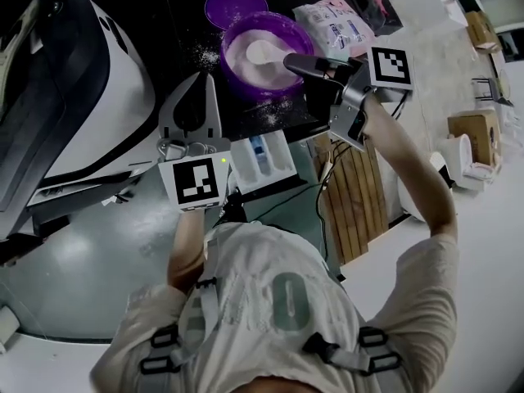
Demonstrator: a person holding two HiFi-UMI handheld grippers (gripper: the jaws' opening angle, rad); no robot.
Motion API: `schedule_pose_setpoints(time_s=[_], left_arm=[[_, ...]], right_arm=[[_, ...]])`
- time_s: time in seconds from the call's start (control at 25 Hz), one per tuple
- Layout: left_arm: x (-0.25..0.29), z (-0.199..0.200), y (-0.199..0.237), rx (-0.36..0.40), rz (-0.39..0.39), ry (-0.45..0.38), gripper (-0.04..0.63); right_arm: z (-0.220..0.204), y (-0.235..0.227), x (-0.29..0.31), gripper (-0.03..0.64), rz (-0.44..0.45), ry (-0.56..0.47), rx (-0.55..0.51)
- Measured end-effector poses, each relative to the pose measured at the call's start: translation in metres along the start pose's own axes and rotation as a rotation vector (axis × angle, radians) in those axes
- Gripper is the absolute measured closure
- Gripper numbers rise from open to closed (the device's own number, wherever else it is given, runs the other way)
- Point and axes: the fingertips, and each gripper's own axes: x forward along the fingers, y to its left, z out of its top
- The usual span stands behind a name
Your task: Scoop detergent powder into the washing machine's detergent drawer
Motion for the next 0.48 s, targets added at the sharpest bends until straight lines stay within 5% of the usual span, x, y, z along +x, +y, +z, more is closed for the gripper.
schedule_pose_setpoints(time_s=[0.48], left_arm=[[-0.026,0.021,-0.026,0.030,-0.014,-0.016,0.575]], right_arm=[[-0.013,0.006,-0.028,0.606,0.311,-0.270,0.271]])
